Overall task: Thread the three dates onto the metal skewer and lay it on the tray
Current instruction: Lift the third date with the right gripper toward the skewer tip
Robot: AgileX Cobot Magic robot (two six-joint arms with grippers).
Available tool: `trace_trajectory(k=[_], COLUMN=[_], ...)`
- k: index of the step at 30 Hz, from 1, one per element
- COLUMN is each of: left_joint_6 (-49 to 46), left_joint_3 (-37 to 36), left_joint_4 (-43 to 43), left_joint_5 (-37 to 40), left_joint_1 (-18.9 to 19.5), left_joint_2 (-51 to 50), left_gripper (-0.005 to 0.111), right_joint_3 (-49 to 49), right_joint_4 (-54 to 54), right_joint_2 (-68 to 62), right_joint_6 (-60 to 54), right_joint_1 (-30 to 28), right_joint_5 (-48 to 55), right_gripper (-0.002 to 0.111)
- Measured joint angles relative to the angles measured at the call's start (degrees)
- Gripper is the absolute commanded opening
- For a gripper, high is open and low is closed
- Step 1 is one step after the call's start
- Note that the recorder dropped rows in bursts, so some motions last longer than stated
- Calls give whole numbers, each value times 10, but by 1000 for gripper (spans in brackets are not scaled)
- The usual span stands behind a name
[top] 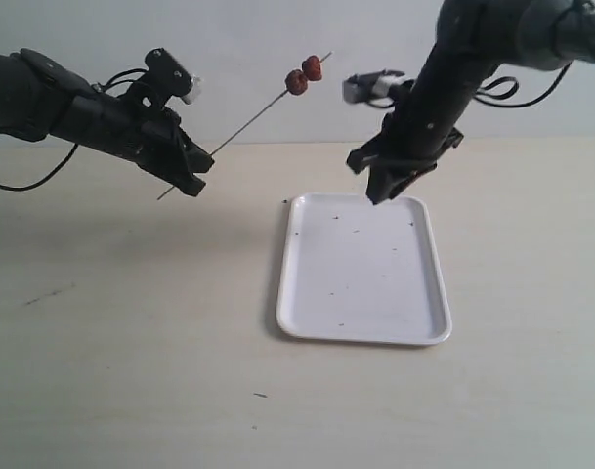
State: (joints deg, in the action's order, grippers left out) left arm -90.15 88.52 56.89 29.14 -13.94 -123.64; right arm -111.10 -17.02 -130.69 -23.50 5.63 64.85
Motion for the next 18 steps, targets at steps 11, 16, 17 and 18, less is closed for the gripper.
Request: trace_trajectory(k=[11,16,17,18], left_joint_6=[-79,-90,-100,-103], left_joint_3=[0,0,0,0], left_joint_4=[-2,-2,-3,-5], left_joint_5=[82,102,114,120], left_joint_1=[0,0,0,0], left_joint_2=[-2,-2,-2,-2], left_gripper=[0,0,0,0], right_joint_3=[-32,-32,-32,-32], right_joint_4=[-216,-311,-342,-352], right_joint_2=[16,16,16,16], right_joint_6=[-37,-54,-60,-62], right_joint_1=[-116,-147,-156,-159], right_joint_5=[49,50,51,51], right_gripper=[25,25,25,25])
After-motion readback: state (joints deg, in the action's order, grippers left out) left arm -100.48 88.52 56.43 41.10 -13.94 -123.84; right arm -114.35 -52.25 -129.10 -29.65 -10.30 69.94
